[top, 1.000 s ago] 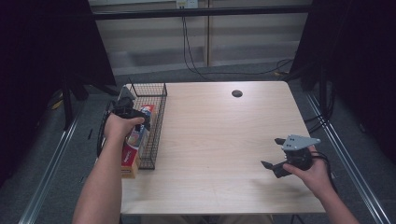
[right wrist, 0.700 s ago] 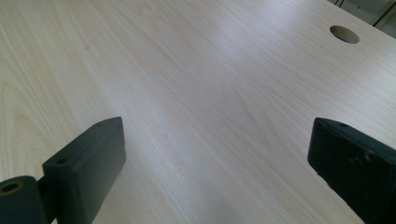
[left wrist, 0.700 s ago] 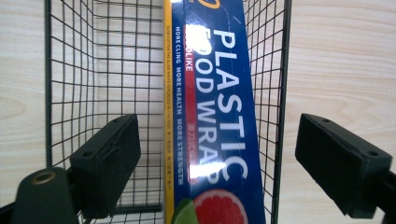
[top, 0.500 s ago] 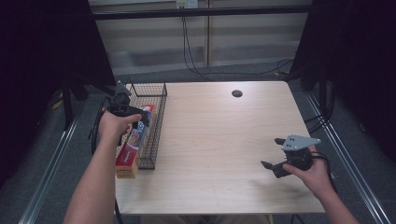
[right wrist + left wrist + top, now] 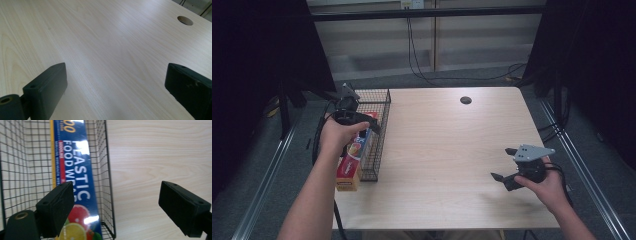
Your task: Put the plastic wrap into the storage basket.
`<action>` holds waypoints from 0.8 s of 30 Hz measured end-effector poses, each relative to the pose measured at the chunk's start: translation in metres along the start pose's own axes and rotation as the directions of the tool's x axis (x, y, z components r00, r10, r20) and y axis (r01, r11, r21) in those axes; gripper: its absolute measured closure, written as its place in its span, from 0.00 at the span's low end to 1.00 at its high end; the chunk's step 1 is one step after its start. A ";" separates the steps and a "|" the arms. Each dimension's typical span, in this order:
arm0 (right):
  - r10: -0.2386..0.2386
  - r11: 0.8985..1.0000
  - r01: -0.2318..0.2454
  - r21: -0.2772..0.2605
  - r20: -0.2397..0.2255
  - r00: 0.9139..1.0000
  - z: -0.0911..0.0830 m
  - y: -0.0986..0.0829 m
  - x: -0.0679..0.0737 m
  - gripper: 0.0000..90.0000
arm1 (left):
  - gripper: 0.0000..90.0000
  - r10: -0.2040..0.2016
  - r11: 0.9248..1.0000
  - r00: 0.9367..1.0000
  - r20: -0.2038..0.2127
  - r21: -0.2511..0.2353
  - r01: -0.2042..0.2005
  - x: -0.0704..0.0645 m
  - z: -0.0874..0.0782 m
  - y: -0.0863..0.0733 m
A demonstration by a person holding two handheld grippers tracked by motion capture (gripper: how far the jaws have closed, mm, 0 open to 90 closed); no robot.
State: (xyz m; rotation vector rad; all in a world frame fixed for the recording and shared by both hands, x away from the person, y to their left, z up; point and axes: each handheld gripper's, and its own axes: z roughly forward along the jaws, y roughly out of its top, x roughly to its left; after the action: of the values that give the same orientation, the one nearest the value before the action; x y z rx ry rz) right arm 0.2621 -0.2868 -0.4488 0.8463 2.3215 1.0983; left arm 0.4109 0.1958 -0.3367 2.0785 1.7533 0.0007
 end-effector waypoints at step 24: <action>-0.012 1.000 0.012 0.008 -0.010 1.000 0.004 0.000 0.002 0.04 | 0.13 0.217 0.976 0.971 0.103 -0.032 -0.215 -0.054 0.013 -0.023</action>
State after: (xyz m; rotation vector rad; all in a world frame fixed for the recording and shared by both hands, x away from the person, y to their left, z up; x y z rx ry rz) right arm 0.2631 -0.2833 -0.4508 0.8309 2.3378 1.0909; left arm 0.3815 0.1438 -0.3421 2.2021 1.4530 -0.0273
